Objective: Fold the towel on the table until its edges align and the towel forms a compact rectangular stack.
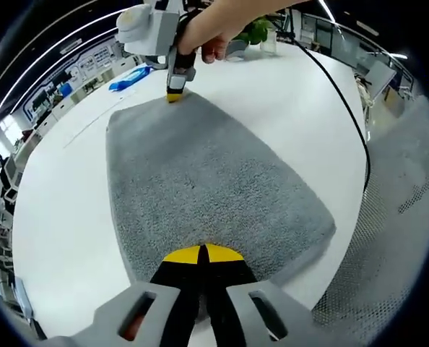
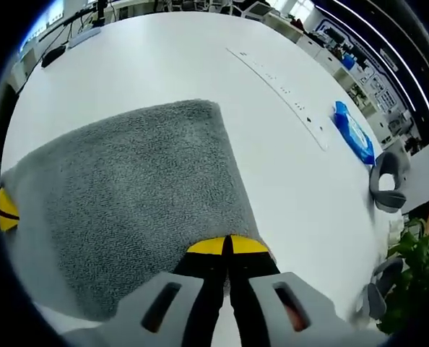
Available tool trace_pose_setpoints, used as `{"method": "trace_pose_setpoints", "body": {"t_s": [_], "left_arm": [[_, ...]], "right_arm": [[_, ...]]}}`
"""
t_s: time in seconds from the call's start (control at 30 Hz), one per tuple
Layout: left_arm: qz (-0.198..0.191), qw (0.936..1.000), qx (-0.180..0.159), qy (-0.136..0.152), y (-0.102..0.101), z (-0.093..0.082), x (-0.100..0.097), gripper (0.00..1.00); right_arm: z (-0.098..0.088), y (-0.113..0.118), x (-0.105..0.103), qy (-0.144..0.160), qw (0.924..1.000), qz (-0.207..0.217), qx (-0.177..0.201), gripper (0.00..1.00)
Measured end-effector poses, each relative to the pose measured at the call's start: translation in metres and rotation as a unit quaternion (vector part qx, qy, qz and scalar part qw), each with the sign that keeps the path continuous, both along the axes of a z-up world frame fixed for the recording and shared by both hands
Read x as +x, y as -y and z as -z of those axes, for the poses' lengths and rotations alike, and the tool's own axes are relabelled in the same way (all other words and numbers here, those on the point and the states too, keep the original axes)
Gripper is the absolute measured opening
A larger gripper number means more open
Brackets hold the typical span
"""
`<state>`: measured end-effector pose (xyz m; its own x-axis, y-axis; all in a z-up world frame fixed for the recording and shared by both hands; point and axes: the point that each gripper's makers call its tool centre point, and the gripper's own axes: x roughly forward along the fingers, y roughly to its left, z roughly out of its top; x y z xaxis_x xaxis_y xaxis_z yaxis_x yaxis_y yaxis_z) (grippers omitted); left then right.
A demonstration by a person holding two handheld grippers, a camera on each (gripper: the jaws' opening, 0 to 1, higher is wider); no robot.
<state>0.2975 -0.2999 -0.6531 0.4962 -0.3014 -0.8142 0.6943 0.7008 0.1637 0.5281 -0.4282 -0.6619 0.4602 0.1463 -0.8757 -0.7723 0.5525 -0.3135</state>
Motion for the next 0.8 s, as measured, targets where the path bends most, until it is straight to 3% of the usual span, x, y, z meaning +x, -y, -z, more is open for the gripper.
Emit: {"method": "trace_pose_setpoints", "body": {"t_s": [0.17,0.27,0.37,0.47,0.63,0.7,0.8], "left_arm": [[0.003,0.9998,-0.019,-0.001,0.004,0.000,-0.002,0.01],[-0.001,0.9997,-0.022,-0.002,0.004,0.000,-0.001,0.01],[0.009,0.9999,-0.010,0.002,0.005,0.000,-0.002,0.01],[0.020,0.9998,-0.002,0.008,0.007,-0.001,-0.001,0.01],[0.012,0.9999,-0.007,-0.008,0.006,-0.004,0.001,0.01],[-0.012,0.9993,-0.030,-0.020,0.006,-0.009,0.002,0.01],[-0.020,0.9976,-0.066,0.009,0.006,-0.025,0.010,0.01]], "right_arm": [[-0.009,0.000,-0.001,0.015,0.9994,0.028,0.013,0.00],[-0.027,-0.014,-0.006,0.024,0.9956,0.030,0.085,0.00],[-0.049,-0.017,-0.018,0.044,0.9922,0.028,0.113,0.00],[-0.063,-0.022,-0.041,0.049,0.9868,0.028,0.152,0.00],[-0.074,-0.031,-0.116,0.031,0.9761,0.028,0.213,0.00],[-0.073,-0.031,-0.141,0.029,0.9741,0.035,0.222,0.00],[-0.070,-0.039,-0.186,0.010,0.9670,0.041,0.251,0.01]]}}
